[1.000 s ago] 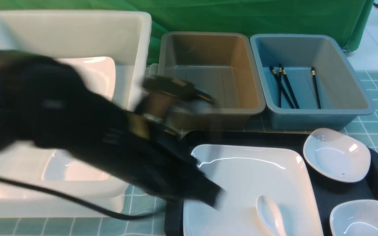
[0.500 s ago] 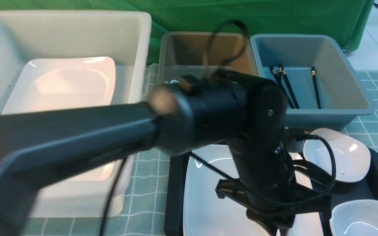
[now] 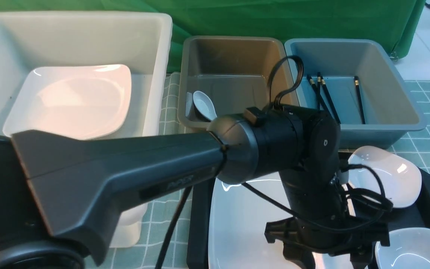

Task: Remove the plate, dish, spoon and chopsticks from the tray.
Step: Use the left arm to grab a soup spoon from the plate

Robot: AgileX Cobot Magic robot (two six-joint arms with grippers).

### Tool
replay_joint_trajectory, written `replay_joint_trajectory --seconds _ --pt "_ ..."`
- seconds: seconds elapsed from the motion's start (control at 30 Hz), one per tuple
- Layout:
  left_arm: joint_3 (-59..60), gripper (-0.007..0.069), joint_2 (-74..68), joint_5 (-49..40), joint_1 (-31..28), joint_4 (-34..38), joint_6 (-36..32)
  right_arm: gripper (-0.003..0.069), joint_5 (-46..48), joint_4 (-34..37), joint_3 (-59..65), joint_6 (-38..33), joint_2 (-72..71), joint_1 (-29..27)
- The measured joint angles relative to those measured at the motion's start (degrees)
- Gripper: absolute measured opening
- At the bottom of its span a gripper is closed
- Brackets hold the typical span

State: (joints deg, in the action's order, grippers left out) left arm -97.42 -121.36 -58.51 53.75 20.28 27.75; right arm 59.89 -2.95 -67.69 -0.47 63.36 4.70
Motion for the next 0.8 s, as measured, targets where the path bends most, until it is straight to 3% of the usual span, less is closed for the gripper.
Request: replay_joint_trajectory --seconds 0.53,0.67,0.8 --pt "-0.31 0.0459 -4.57 0.72 0.0 1.39 2.5 0.0017 0.0 0.0 0.0 0.0 0.0 0.0" --pt "-0.37 0.0393 -4.7 1.0 0.0 1.15 2.5 0.0017 0.0 0.0 0.0 0.0 0.0 0.0" --pt "-0.37 0.0193 -4.82 1.19 -0.38 0.52 2.5 0.0017 0.0 0.0 0.0 -0.41 0.0 0.0"
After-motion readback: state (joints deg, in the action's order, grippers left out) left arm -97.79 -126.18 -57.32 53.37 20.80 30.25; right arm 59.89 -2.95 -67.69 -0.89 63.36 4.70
